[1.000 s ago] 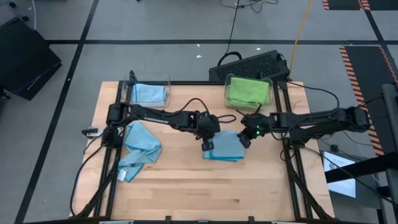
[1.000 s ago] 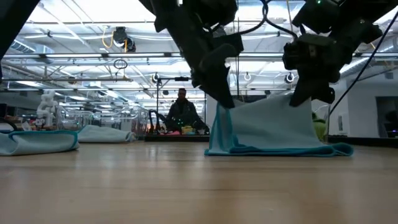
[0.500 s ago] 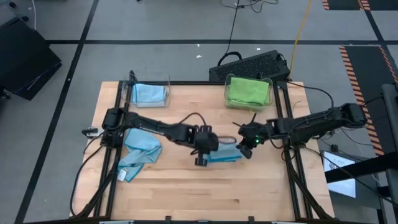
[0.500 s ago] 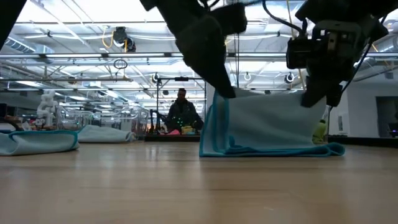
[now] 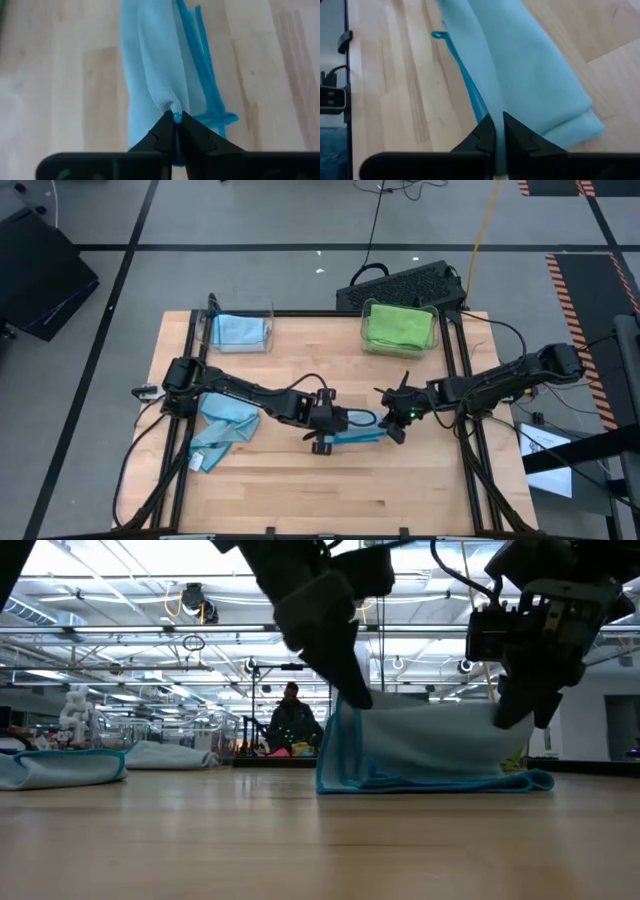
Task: Sort microfiber towel by color & place in baskets
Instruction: Fold the right blue towel, then stack the right blue towel on top of the blue towel in the left transparent bin
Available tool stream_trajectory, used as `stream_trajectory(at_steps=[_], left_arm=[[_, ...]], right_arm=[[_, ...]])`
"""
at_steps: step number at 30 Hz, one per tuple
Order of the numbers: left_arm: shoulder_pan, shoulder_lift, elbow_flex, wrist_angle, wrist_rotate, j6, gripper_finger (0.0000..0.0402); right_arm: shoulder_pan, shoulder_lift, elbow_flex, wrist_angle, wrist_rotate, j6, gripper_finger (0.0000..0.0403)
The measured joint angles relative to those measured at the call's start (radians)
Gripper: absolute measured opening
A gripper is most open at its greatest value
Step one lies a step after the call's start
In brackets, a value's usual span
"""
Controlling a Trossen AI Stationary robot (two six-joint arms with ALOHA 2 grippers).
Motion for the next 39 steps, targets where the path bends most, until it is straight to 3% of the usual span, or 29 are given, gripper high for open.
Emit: stream_trajectory(at_steps=[5, 12, 16, 20, 25, 28, 34, 39], left_arm=[[-0.001, 0.0, -0.032, 0.014, 0.059, -0.019, 0.0052], [-0.005, 0.001, -0.034, 0.05, 0.098, -0.023, 0.011], [-0.002, 0.0, -0.033, 0.061, 0.131, -0.104, 0.0145], [0.014, -0.032, -0.033, 0.029, 0.202, -0.196, 0.017], [0.047, -0.074, -0.033, -0.007, 0.244, -0.26, 0.0178], [0.068, -0.075, -0.039, 0.074, 0.245, -0.275, 0.017], [0.1, -0.011, -0.154, 0.311, 0.313, -0.298, 0.0106], [0.123, -0.002, -0.207, 0.354, 0.218, -0.297, 0.004]], right_arm=[[0.009, 0.004, -0.002, 0.013, -0.011, -0.021, 0.0051], [0.026, 0.004, -0.002, 0.034, -0.028, 0.017, 0.0139], [0.026, 0.004, -0.002, 0.04, -0.033, 0.033, 0.0176], [0.026, -0.001, -0.002, 0.093, -0.055, 0.04, 0.0189], [0.026, 0.01, -0.001, 0.196, -0.025, 0.022, 0.0175], [0.019, 0.034, -0.015, 0.248, 0.029, -0.019, 0.0153], [-0.017, 0.108, -0.093, 0.427, 0.028, 0.004, 0.0089], [-0.048, 0.131, -0.151, 0.467, 0.065, 0.003, 0.0036]])
